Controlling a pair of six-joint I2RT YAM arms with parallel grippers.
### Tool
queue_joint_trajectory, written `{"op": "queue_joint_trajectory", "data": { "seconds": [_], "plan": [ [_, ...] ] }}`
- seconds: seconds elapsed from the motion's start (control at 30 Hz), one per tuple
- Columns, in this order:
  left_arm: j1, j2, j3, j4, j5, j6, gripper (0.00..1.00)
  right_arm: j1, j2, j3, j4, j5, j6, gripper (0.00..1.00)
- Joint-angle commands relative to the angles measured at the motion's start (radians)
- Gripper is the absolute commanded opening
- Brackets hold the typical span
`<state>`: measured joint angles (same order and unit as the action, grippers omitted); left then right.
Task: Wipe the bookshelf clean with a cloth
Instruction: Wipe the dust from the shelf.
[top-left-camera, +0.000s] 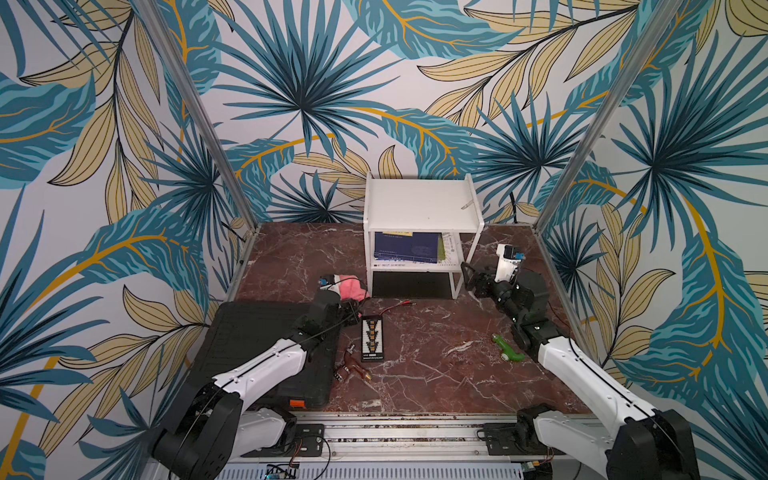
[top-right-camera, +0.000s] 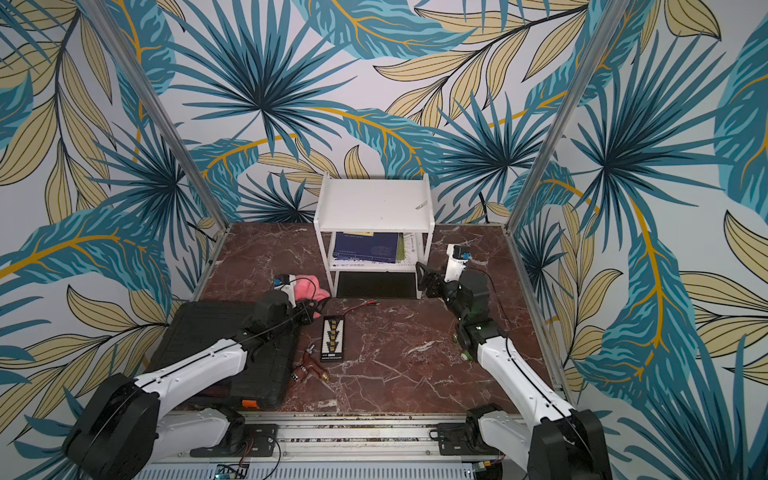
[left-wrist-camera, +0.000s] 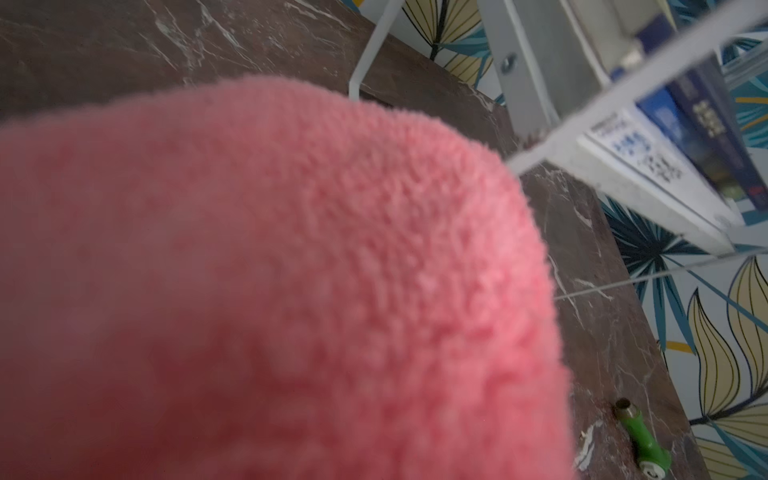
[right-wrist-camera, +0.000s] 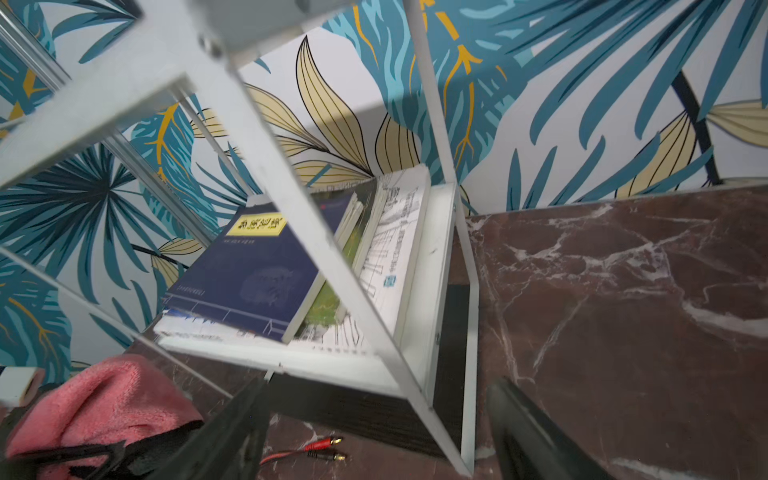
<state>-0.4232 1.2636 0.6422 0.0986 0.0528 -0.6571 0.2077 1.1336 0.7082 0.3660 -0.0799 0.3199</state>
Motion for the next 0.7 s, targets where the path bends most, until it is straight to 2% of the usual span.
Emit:
{"op": "queue_joint_trajectory", "data": {
  "seconds": [0.0,0.1,0.23,0.43,0.5,0.57,0.67],
  "plan": [
    [0.005,0.053,0.181,-0.096,0.122,0.088,0.0,0.001,0.052,0.078,0.08,0.054,-0.071,0.84],
    [0.01,0.11,0.126,-0.059,0.076,0.031,0.0,0.0,0.103,0.078,0.088,0.014,-0.067,0.83],
    [0.022,0.197,0.094,-0.021,0.096,-0.02,0.0,0.001,0.153,0.05,0.093,-0.009,-0.058,0.82],
    [0.121,0.222,0.293,-0.151,0.136,0.085,0.0,0.001,0.163,0.129,0.063,0.02,-0.092,0.82],
    [0.178,0.252,0.353,-0.169,0.197,0.112,0.01,0.001,0.17,0.152,0.053,0.035,-0.088,0.82],
    [0.223,0.309,0.412,-0.158,0.311,0.145,0.03,0.001,0.184,0.162,0.046,0.041,-0.074,0.81],
    [0.246,0.458,0.544,-0.223,0.467,0.235,0.01,0.001,0.202,0.161,0.04,0.028,-0.044,0.82]
  ]
}}
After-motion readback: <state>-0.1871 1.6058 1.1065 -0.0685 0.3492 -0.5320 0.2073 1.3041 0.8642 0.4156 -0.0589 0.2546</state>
